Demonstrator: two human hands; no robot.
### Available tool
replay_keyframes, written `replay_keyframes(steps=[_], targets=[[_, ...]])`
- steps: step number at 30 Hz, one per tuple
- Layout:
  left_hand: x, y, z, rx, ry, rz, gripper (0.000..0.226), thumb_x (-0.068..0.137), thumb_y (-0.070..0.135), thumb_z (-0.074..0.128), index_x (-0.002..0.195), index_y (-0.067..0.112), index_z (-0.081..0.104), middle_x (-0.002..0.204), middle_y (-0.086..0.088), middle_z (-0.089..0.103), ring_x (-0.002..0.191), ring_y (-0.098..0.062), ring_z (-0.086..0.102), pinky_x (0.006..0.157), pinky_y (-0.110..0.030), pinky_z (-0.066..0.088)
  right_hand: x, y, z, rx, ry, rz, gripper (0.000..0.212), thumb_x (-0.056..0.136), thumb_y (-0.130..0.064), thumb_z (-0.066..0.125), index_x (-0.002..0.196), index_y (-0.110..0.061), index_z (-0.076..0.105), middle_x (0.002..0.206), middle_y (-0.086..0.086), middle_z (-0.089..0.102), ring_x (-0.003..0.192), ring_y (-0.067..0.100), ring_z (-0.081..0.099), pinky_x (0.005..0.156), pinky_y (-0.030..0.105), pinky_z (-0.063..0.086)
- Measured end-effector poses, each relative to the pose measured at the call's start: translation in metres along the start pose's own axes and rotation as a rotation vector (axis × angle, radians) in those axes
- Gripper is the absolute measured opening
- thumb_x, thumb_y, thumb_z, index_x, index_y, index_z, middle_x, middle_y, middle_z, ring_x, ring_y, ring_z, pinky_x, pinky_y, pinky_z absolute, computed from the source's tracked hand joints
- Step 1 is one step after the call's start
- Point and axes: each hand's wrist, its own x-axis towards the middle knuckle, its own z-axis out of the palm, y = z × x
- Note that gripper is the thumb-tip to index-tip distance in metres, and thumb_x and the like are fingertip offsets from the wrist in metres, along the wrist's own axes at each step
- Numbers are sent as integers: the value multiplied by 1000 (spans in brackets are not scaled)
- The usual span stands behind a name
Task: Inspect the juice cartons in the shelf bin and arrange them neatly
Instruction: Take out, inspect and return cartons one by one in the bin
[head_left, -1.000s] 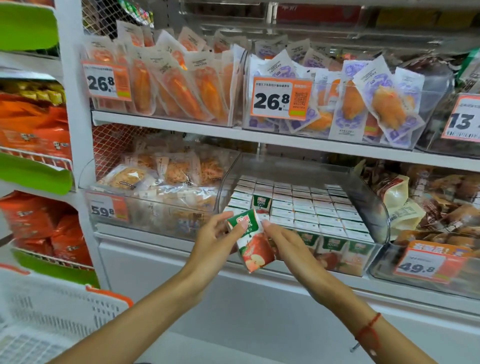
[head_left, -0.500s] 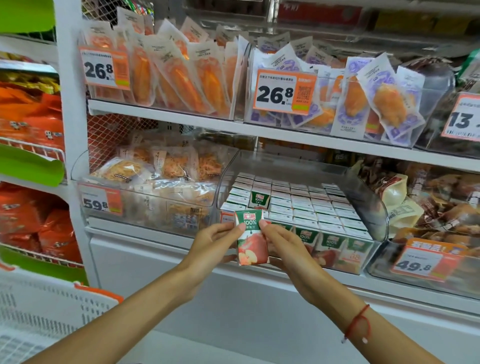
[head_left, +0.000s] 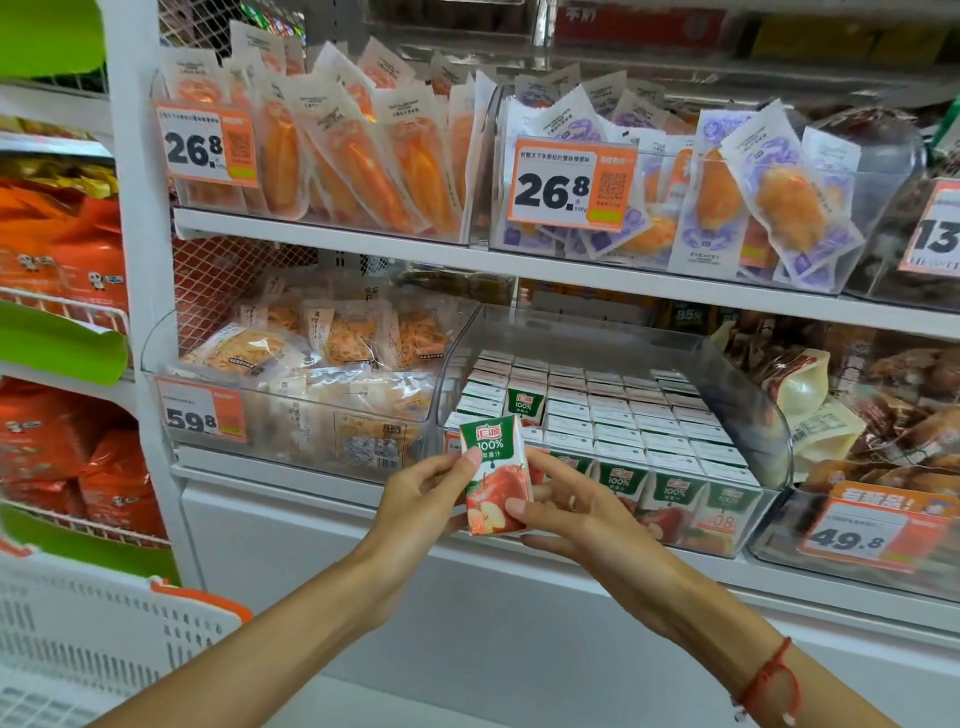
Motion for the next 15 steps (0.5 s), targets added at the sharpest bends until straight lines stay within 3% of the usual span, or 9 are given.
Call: replay_keyframes(steps=[5,9,12,15], targets=[[-3,-9,3,33,67,51,16,93,28,62,100,22,75,91,5,77,87,-9,73,69,-18,57,-5,3,2,-202,177,-83,50,77,-29,80,110,-58,55,85,-10,69,78,-2,63,68,10,49],[-4,-6,9,5,24,26,11,86,40,67,82,35,76,86,8,77,82,-2,72,63,-13,54,-8,5,7,-436,300,-219,62,70,-32,84,106,-66,47,84,-24,65,81,-6,56,68,9,46],[-4,-1,11,29,-17,2,27,72,48,73,90,28,77,83,6,77,79,-4,73,63,-15,55,-9,4,7,-531,273,-272,63,70,-37,84,113,-63,45,85,-26,64,83,-3,55,69,13,48],[-3,3,5,15,-85,-15,25,85,38,70,101,19,75,91,2,78,86,-7,73,65,-14,55,-9,-1,-2,-325,145,-226,45,77,-39,74,113,-58,56,82,-17,68,76,1,60,75,16,51]])
